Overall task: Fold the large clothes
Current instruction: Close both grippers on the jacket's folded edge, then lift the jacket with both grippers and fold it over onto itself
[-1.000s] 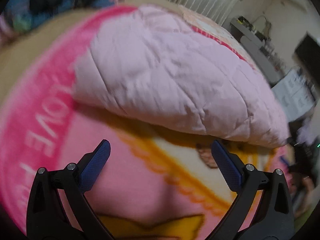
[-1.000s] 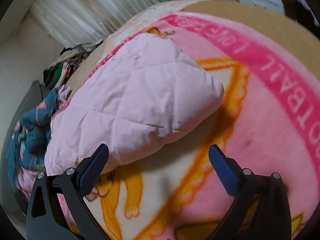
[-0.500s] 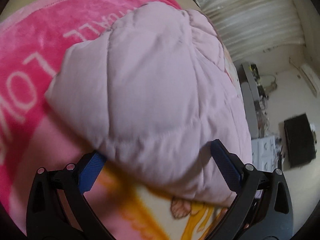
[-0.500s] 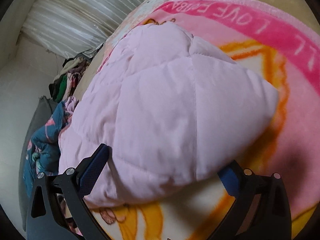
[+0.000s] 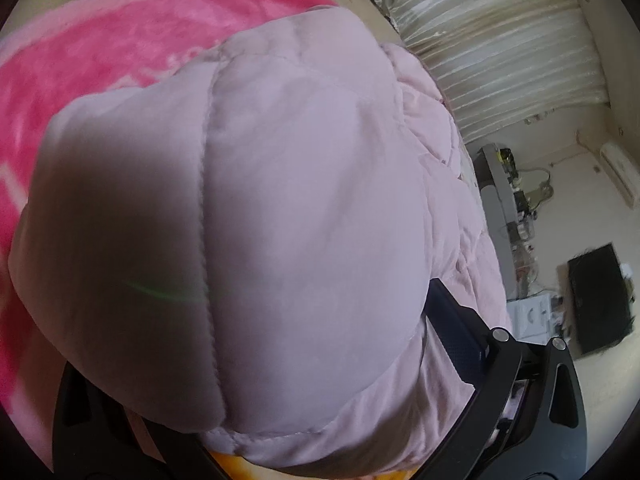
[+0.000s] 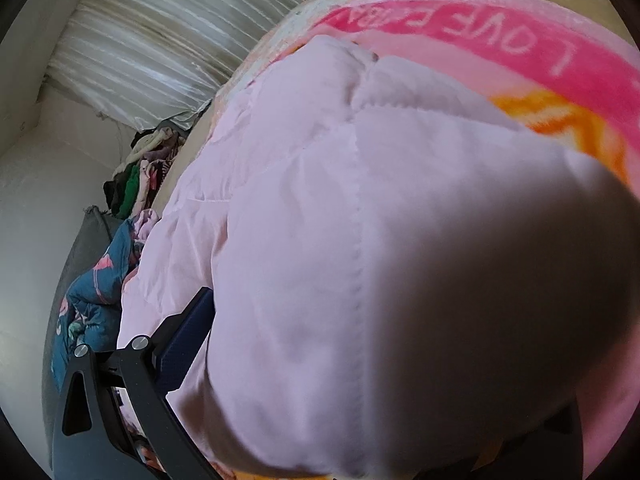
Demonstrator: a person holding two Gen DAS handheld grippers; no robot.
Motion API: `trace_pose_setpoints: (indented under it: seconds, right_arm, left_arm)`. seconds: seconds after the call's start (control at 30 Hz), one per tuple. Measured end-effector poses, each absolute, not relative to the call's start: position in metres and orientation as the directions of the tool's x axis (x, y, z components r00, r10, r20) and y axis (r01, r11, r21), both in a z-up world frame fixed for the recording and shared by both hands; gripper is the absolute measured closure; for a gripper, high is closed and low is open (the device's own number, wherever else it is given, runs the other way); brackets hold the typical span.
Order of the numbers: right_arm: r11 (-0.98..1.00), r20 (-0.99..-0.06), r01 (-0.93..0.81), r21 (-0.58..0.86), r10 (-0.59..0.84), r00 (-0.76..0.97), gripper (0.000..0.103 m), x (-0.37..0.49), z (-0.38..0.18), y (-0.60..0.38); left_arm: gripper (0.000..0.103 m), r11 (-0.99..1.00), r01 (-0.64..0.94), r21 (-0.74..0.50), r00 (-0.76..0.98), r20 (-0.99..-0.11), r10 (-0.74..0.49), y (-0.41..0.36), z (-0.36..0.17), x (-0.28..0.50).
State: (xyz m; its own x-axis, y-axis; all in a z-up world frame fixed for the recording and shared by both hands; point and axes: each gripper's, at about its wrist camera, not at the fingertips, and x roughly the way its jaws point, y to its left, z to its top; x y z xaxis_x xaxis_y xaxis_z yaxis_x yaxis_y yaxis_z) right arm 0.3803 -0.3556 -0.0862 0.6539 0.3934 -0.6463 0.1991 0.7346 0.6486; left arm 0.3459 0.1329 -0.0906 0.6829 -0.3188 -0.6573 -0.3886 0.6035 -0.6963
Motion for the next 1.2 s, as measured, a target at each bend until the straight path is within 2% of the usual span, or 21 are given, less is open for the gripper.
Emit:
trace_pose_setpoints:
  seconds: [0.1,0.17,0.27,0.37,0.53,0.7,1.2]
  right_arm:
    - [0.780,-0.634,0.120,0.614,0.397,0.664,0.023,0.384,-0.080,-0.351]
    - [0.826,-0.637,0.063,0.560,0.382,0.669,0.042,0.386,-0.070,-0.343]
    - [0.915,-0.671,-0.031,0.403,0.318,0.670,0.058,0.389,-0.047,-0.323]
    - [0.963,-0.687,-0.110,0.247,0.254,0.680,0.064,0.387,-0.029,-0.304]
    - [0.977,-0.651,-0.210,0.038,0.184,0.737,0.069,0.365,0.004,-0.277]
    - [0.956,-0.596,-0.284,-0.075,0.185,0.781,0.071,0.335,0.027,-0.263]
    - [0.926,-0.604,-0.365,-0.100,0.235,0.762,0.071,0.233,0.041,-0.262]
  left_arm:
    - [0.029,0.695,-0.332,-0.638,0.704,-0.658,-0.267,0.123,-0.073,0.349]
    - [0.048,0.756,-0.291,-0.586,0.719,-0.655,-0.231,0.115,-0.060,0.349]
    - [0.063,0.828,-0.238,-0.508,0.741,-0.646,-0.184,0.102,-0.039,0.349]
    - [0.070,0.874,-0.195,-0.445,0.759,-0.633,-0.153,0.089,-0.020,0.348]
    - [0.073,0.927,-0.131,-0.351,0.781,-0.612,-0.121,0.078,0.005,0.334]
    - [0.074,0.952,-0.072,-0.298,0.794,-0.595,-0.126,0.066,0.025,0.315]
    - [0.074,0.967,-0.010,-0.255,0.801,-0.581,-0.145,0.064,0.038,0.230]
